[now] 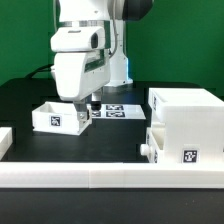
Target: Assemble drawer
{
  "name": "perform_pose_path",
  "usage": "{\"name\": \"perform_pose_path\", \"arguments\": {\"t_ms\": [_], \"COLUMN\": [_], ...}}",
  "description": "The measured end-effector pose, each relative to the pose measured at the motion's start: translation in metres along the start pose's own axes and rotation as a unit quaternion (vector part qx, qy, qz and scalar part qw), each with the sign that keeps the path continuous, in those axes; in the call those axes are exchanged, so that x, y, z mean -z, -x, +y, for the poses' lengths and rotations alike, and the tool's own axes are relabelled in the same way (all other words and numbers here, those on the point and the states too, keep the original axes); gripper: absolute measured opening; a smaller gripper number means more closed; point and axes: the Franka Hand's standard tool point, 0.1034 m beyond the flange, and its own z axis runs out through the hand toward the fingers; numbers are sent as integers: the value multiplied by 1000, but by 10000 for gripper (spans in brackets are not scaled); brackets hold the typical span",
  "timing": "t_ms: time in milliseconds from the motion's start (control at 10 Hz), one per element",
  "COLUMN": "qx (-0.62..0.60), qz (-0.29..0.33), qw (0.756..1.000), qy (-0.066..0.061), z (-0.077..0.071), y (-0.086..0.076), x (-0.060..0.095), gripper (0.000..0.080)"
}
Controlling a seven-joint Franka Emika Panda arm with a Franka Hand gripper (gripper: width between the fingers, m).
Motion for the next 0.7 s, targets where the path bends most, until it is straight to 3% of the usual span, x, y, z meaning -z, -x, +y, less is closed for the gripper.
{"name": "perform_pose_path", "arguments": {"t_ms": [300, 700], "qx": [-175, -316], "qz": [8, 13], "qw": [984, 948], "qy": [30, 21], "z": [-5, -10], "y": [23, 24], "x": [2, 2], "gripper": [649, 649]}}
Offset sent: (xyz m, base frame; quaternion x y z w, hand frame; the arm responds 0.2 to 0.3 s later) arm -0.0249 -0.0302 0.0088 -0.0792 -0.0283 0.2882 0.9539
